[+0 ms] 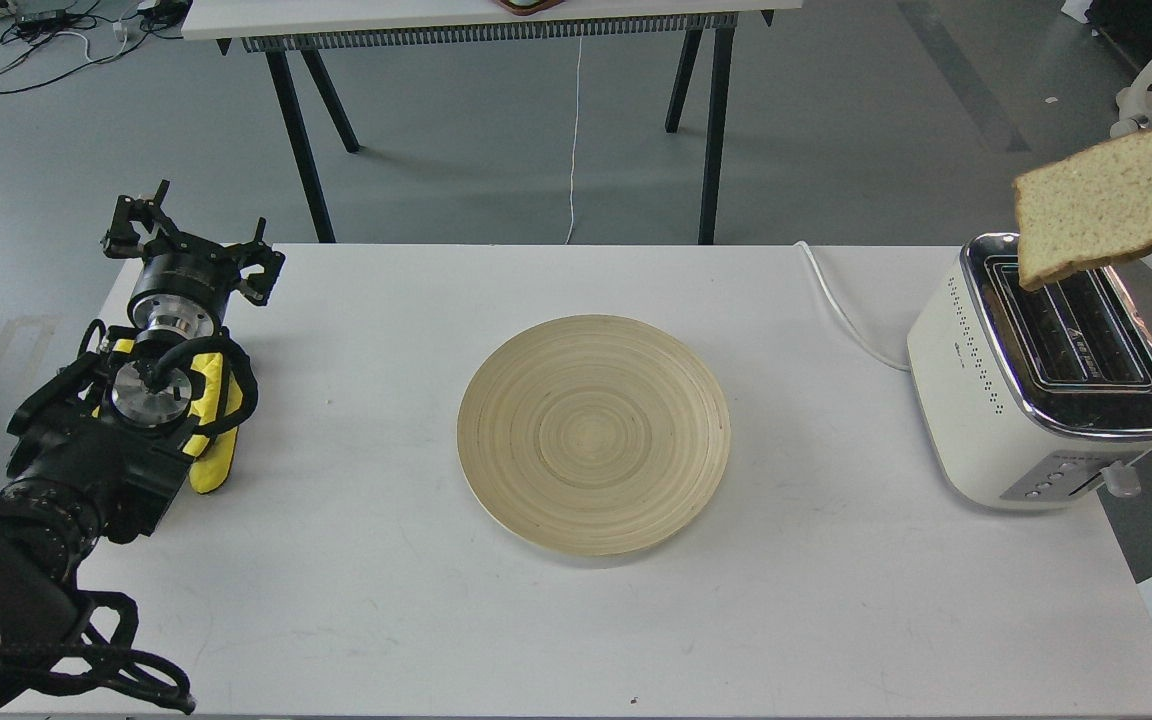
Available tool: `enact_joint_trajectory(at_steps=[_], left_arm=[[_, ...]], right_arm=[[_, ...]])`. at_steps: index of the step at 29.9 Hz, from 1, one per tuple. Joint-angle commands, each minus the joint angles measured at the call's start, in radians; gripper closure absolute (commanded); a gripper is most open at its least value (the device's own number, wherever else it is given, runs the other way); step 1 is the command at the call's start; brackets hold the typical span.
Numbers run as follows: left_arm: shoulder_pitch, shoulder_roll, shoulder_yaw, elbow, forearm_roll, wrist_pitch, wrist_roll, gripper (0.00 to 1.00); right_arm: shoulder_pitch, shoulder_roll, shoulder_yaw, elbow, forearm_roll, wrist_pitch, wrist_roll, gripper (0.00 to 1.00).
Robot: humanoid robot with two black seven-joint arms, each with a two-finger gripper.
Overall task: Put bread in toaster with right arm
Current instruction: 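Lift the bread slice off the plate and carry it above the toaster, then lower the bread slice into the toaster slot and release it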
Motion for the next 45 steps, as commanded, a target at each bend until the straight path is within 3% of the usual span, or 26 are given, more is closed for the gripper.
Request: enact_joint_trajectory(at_steps=[1, 23, 40, 43, 45], left_arm=[[0.0, 0.0, 0.0, 0.0, -0.001, 0.0, 0.0, 0.0], [0.0, 0.0, 0.0, 0.0, 0.001, 0.0, 0.0, 0.0], [0.0, 0.0, 0.0, 0.0, -0.001, 0.0, 0.0, 0.0], [0.0, 0.0, 0.0, 0.0, 0.001, 0.0, 0.0, 0.0], [0.0, 0.0, 0.0, 0.0, -0.001, 0.0, 0.0, 0.0]], right_arm=[[0.0, -0.018, -0.057, -0.001, -0.007, 0.0, 0.0, 1.0], [-0.009, -0.042, -0.111, -0.059, -0.003, 0.0, 0.0, 1.0], [-0.028, 0.013, -0.114, -0.073, -0.006, 0.0, 0.0, 0.98], [-0.026, 0.041, -0.114, -0.075, -0.007, 0.0, 0.0, 0.92], [-0.026, 0.051, -0.111, -0.075, -0.007, 0.0, 0.0, 0.76]])
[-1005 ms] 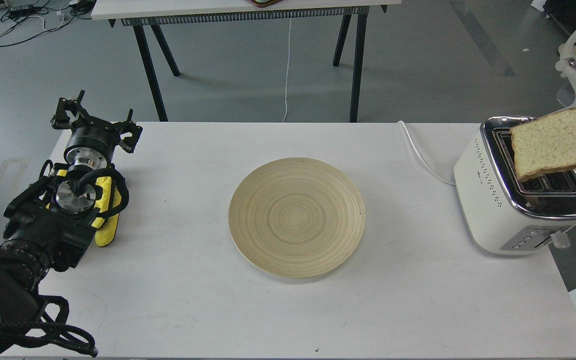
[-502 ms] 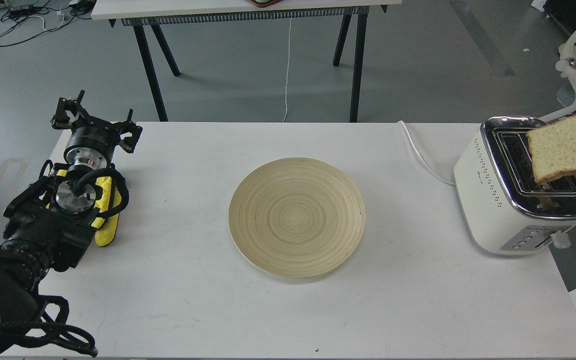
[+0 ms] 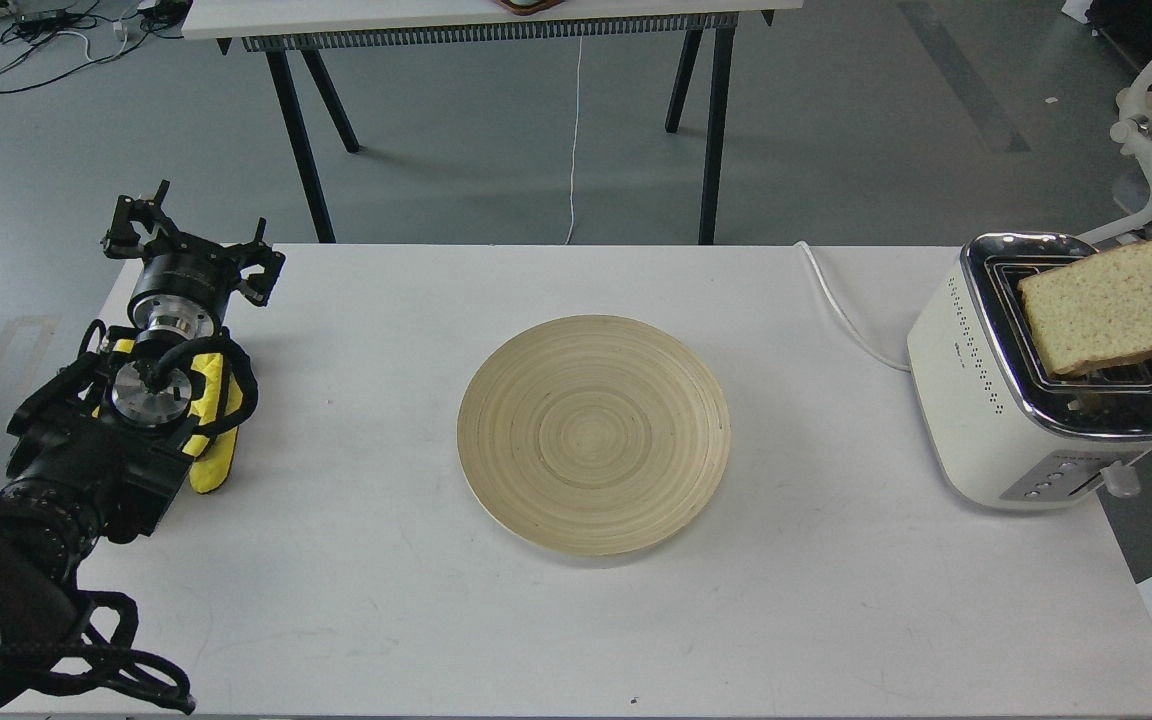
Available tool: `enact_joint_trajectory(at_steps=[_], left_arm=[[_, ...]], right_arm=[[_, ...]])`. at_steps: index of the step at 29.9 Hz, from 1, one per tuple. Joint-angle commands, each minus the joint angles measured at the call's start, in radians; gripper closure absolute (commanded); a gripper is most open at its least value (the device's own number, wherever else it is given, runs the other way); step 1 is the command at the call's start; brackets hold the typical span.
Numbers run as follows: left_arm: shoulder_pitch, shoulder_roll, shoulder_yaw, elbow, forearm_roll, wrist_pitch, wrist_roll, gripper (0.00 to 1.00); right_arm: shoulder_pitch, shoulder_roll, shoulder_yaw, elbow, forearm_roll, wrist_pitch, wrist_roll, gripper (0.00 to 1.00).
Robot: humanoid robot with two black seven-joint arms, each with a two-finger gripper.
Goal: Put bread in toaster with right arm
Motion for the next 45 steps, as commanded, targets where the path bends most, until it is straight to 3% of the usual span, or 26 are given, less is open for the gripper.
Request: enact_joint_trajectory(at_steps=[1, 2, 5, 9, 13, 34, 45], left_arm=[[0.0, 0.0, 0.0, 0.0, 0.001, 0.0, 0.0, 0.0], [0.0, 0.0, 0.0, 0.0, -0.001, 0.0, 0.0, 0.0], [0.0, 0.0, 0.0, 0.0, -0.001, 0.0, 0.0, 0.0], [0.0, 0.0, 0.0, 0.0, 0.001, 0.0, 0.0, 0.0], [0.0, 0.0, 0.0, 0.0, 0.001, 0.0, 0.0, 0.0], [0.0, 0.0, 0.0, 0.0, -0.001, 0.0, 0.0, 0.0], [0.0, 0.0, 0.0, 0.0, -0.001, 0.0, 0.0, 0.0]], right_arm=[[0.001, 0.022, 0.003, -0.001, -0.001, 0.0, 0.0, 0.63], [0.003, 0.026, 0.013, -0.001, 0.001, 0.0, 0.0, 0.47], [0.003, 0.046, 0.017, -0.003, 0.001, 0.0, 0.0, 0.4], [0.006, 0.068, 0.022, -0.004, 0.004, 0.0, 0.0, 0.18], [0.014, 0.086, 0.02, -0.003, 0.006, 0.0, 0.0, 0.06], [0.026, 0.138, 0.224, 0.134, 0.144, 0.0, 0.0, 0.03], [0.021, 0.419, 0.325, 0.139, 0.228, 0.0, 0.0, 0.03]])
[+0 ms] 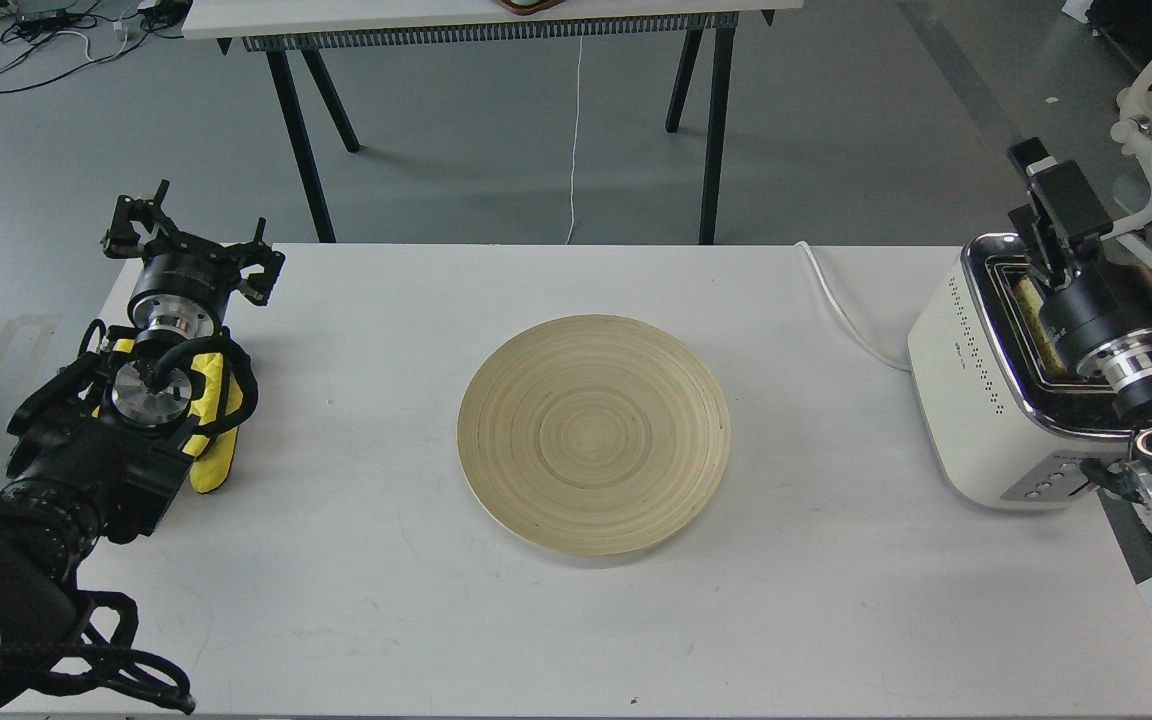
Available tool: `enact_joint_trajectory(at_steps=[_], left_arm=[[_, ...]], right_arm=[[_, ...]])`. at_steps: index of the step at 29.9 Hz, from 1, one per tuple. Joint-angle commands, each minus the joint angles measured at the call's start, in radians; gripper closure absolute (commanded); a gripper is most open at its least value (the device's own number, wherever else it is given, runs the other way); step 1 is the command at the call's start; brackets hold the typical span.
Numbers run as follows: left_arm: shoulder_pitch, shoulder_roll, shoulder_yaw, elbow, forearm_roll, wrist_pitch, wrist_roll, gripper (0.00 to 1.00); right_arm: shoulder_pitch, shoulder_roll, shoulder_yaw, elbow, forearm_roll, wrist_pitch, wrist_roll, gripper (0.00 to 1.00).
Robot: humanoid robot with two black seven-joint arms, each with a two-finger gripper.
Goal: Put bread in toaster with right arm
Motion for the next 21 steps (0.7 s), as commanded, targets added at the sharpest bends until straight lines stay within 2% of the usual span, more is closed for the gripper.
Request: enact_joint_trajectory(at_steps=[1, 8, 15, 21], left_arm=[[0.0, 0.0, 0.0, 0.0, 0.001, 0.0, 0.0, 0.0], [0.0, 0.0, 0.0, 0.0, 0.0, 0.0, 0.0, 0.0], [0.0, 0.0, 0.0, 0.0, 0.0, 0.0, 0.0, 0.0], [0.0, 0.0, 0.0, 0.0, 0.0, 0.0, 0.0, 0.0]], right_arm=[[-0.002, 0.097, 0.038, -0.014, 0.057, 0.0, 0.0, 0.03], [-0.008, 0.286, 0.109, -0.153, 0.082, 0.016, 0.0, 0.03], [-0.013, 0.404, 0.124, -0.322, 0.159, 0.229, 0.0, 0.03], [-0.014, 0.476, 0.201, -0.46, 0.262, 0.512, 0.0, 0.03]])
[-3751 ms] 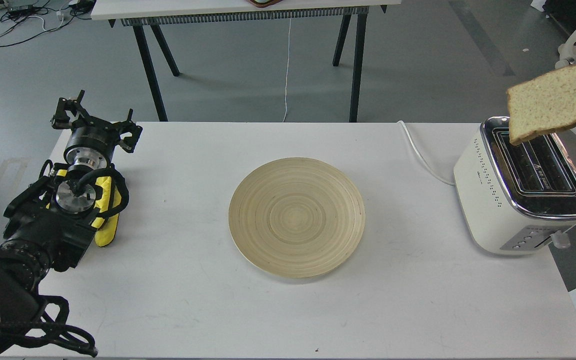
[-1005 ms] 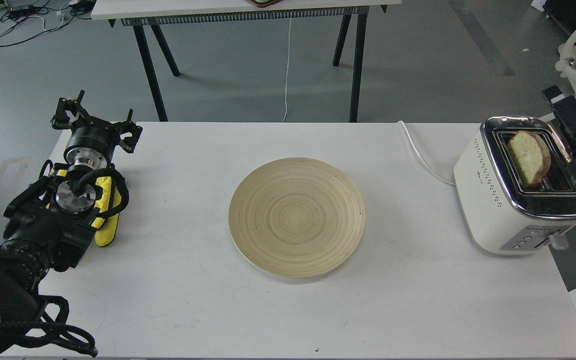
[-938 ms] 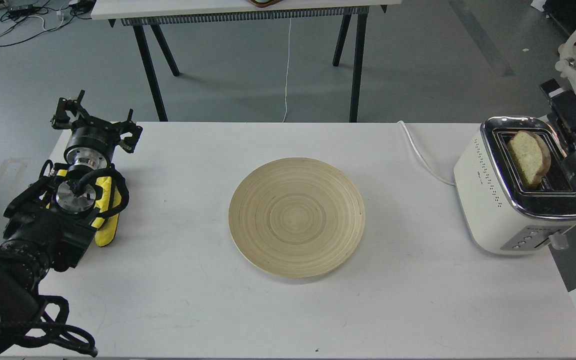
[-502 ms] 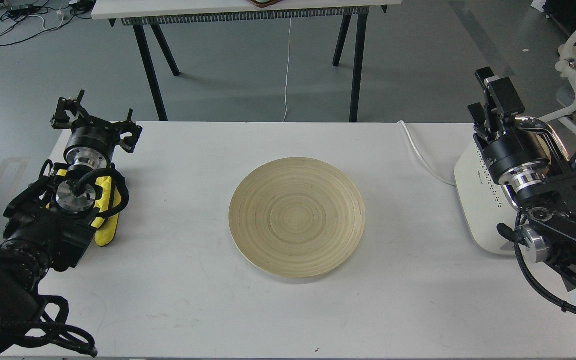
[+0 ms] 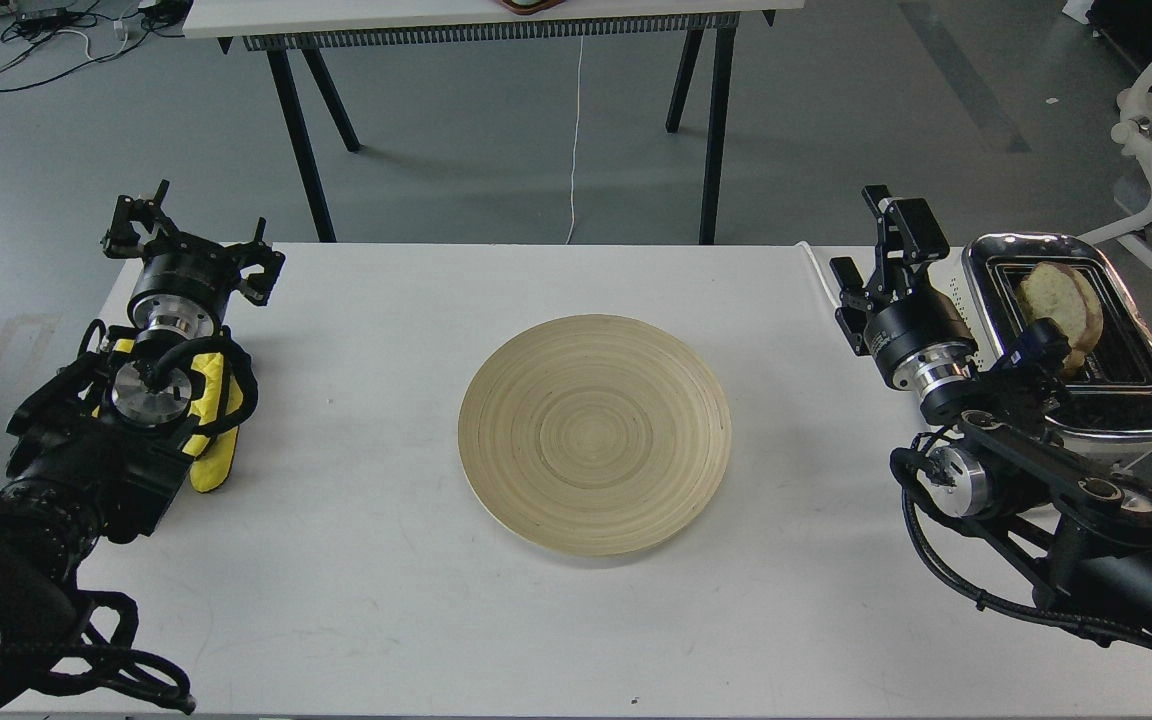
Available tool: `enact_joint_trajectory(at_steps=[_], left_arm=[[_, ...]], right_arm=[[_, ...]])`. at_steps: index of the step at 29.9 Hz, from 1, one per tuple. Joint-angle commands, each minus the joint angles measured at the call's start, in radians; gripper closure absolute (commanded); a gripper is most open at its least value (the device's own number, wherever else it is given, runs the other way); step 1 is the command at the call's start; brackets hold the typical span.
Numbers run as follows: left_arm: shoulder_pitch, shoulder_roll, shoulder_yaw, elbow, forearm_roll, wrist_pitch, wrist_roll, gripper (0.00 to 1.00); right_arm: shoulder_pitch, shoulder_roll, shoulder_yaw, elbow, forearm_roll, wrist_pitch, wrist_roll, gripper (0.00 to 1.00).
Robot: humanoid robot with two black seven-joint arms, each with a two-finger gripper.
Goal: Put bread in toaster with right arm
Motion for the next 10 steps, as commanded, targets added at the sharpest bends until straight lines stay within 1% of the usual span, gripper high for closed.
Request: enact_joint_trajectory(at_steps=[1, 5, 10], left_arm=[[0.0, 0.0, 0.0, -0.002, 0.0, 0.0, 0.0, 0.0], [0.0, 0.0, 0.0, -0.002, 0.0, 0.0, 0.0, 0.0], [0.0, 0.0, 0.0, -0.002, 0.0, 0.0, 0.0, 0.0]], right_arm=[[0.0, 0.045, 0.042, -0.066, 0.033, 0.143, 0.0, 0.03], [-0.012, 0.052, 0.075, -0.063, 0.039, 0.19, 0.0, 0.03], [-0.026, 0.082, 0.089, -0.062, 0.039, 0.196, 0.0, 0.03]])
